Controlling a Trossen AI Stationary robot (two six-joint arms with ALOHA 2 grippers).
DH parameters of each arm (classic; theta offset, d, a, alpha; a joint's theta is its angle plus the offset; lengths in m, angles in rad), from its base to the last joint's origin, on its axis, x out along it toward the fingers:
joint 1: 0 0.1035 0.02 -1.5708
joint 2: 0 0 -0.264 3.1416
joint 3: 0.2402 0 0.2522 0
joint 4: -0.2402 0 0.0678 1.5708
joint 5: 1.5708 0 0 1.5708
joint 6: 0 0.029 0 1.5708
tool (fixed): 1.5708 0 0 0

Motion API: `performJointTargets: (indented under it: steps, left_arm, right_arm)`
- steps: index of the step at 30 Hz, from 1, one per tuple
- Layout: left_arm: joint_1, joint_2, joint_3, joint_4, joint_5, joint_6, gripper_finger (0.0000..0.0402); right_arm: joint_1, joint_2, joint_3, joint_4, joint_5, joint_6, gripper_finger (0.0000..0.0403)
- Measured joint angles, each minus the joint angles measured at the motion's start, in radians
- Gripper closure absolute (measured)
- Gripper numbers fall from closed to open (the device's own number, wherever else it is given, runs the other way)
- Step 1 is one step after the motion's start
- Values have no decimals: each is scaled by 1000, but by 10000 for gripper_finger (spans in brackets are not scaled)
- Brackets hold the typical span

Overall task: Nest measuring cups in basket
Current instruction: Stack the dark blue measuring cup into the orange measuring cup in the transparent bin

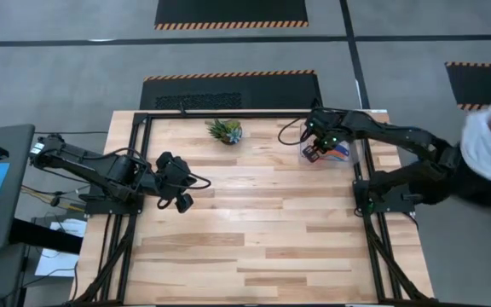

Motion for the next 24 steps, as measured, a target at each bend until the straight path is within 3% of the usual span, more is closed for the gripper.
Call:
performJointTargets:
  steps: [3,12,24]
  left_arm:
    - [0,0,0,0,-14,-32,401]
    - [0,0,0,0,-17,-41,401]
    - [0,0,0,0,-19,-41,401]
  right_arm:
    - [1,32,-30,33,0,34,396]
    - [2,78,-34,77,0,-65,391]
    - [2,105,-32,64,2,-66,323]
